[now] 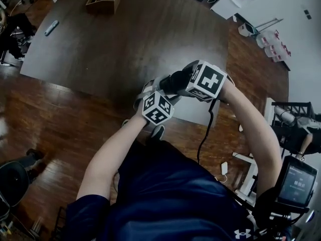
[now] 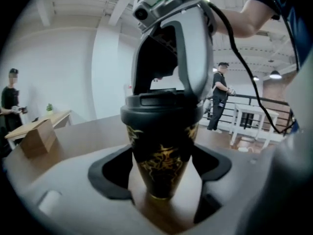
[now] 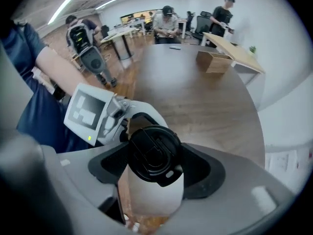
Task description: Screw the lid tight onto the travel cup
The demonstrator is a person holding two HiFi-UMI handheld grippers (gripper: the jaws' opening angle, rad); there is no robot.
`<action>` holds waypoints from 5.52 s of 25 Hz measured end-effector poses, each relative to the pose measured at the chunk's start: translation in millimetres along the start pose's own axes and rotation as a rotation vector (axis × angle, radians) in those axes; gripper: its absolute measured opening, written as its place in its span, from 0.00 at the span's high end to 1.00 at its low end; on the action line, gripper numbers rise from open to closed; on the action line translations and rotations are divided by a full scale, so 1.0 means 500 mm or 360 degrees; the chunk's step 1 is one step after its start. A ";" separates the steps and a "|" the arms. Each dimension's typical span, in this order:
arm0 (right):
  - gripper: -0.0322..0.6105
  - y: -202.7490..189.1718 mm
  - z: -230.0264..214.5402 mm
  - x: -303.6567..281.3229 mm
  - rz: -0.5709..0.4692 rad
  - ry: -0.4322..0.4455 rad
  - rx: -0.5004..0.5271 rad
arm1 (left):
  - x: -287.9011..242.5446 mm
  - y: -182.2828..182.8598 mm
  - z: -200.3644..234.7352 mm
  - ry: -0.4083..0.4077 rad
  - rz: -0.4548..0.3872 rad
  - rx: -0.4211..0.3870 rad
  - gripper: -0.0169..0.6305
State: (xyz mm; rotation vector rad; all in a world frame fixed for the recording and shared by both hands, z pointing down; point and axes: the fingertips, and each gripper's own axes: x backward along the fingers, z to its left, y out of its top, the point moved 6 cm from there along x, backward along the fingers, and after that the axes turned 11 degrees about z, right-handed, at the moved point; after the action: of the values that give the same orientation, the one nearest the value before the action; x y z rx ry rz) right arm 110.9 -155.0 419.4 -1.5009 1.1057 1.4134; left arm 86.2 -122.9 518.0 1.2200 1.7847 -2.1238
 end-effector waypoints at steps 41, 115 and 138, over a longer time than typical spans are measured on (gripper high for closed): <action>0.43 -0.024 0.027 -0.006 -0.0027 0.0005 0.0378 | -0.015 -0.006 -0.023 -0.0111 -0.0070 -0.0295 0.36; 0.35 -0.007 0.071 -0.027 -0.0177 -0.0020 -0.0130 | 0.016 -0.040 -0.027 -0.0068 0.0042 -0.0202 0.36; 0.58 -0.182 0.107 0.131 -0.1778 -0.0188 -0.1209 | 0.241 -0.056 0.011 0.0025 -0.0147 0.0482 0.40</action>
State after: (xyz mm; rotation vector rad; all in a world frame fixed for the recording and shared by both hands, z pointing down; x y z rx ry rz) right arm 180.4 -81.0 348.1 -1.9954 -0.4616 1.0505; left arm -12.7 -71.6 464.2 1.2390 1.5958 -2.5159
